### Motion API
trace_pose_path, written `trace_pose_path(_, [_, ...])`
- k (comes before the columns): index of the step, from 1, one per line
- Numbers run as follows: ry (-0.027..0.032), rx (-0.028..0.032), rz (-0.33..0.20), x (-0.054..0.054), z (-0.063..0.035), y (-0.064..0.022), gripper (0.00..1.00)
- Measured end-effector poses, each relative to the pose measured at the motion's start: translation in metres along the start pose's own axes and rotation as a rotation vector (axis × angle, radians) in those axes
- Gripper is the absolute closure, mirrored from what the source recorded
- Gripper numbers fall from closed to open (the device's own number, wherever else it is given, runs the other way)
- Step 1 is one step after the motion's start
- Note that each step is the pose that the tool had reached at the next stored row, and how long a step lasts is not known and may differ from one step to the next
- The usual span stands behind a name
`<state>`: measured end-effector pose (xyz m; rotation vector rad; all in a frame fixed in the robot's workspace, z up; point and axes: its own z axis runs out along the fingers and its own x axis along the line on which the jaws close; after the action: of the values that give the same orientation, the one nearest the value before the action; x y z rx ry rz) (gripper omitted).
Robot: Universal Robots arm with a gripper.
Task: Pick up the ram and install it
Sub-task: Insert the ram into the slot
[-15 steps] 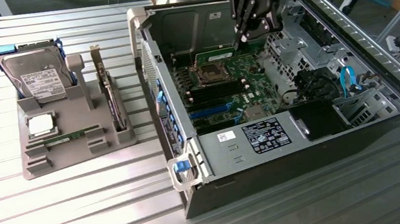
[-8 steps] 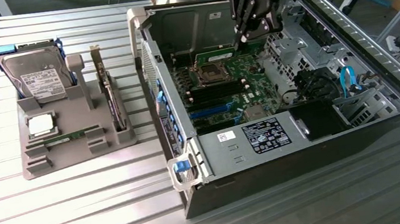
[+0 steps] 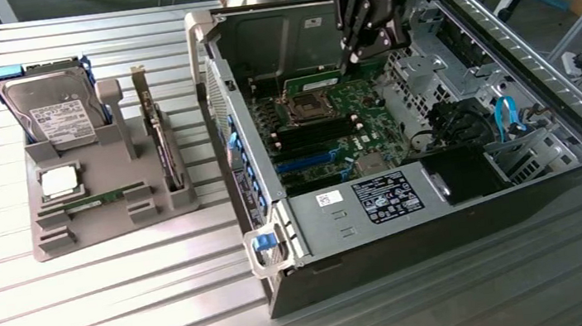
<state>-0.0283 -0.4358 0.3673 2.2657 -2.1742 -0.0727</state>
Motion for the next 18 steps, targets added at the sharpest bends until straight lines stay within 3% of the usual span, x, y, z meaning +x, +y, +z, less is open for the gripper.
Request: trace_pose_path(18, [0.0003,-0.0001,0.0,0.001,0.0158,-0.0012,0.88])
